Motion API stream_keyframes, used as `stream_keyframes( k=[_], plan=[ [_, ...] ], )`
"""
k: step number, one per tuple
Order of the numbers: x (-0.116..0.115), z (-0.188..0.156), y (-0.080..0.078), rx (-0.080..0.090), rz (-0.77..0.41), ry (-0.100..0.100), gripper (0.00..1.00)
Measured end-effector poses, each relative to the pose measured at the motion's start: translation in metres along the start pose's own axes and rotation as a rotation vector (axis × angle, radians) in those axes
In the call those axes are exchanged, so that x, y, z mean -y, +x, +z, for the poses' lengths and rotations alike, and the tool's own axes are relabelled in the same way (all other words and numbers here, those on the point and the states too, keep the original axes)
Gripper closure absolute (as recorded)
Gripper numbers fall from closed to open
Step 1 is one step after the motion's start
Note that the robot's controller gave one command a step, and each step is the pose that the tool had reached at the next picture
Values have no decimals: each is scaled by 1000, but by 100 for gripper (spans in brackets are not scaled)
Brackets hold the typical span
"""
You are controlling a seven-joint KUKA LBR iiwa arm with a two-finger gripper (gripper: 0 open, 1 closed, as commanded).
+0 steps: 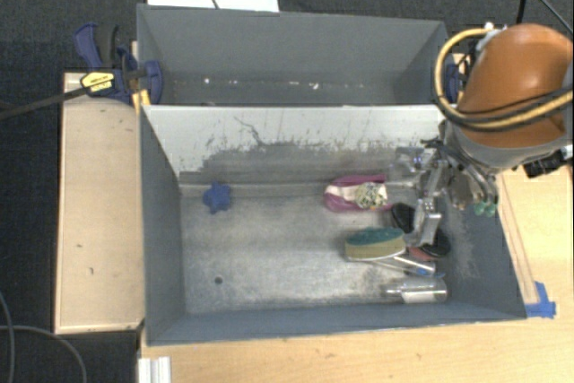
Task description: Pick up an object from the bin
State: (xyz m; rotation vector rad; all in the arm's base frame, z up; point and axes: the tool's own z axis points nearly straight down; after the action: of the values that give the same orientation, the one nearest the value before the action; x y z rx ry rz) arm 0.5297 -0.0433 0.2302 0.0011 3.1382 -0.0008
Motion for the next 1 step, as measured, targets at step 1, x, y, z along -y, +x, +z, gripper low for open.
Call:
stream_keyframes(
  k=[1],
  plan=[
    [58, 158, -8, -2, 240, -2, 0]
  ],
)
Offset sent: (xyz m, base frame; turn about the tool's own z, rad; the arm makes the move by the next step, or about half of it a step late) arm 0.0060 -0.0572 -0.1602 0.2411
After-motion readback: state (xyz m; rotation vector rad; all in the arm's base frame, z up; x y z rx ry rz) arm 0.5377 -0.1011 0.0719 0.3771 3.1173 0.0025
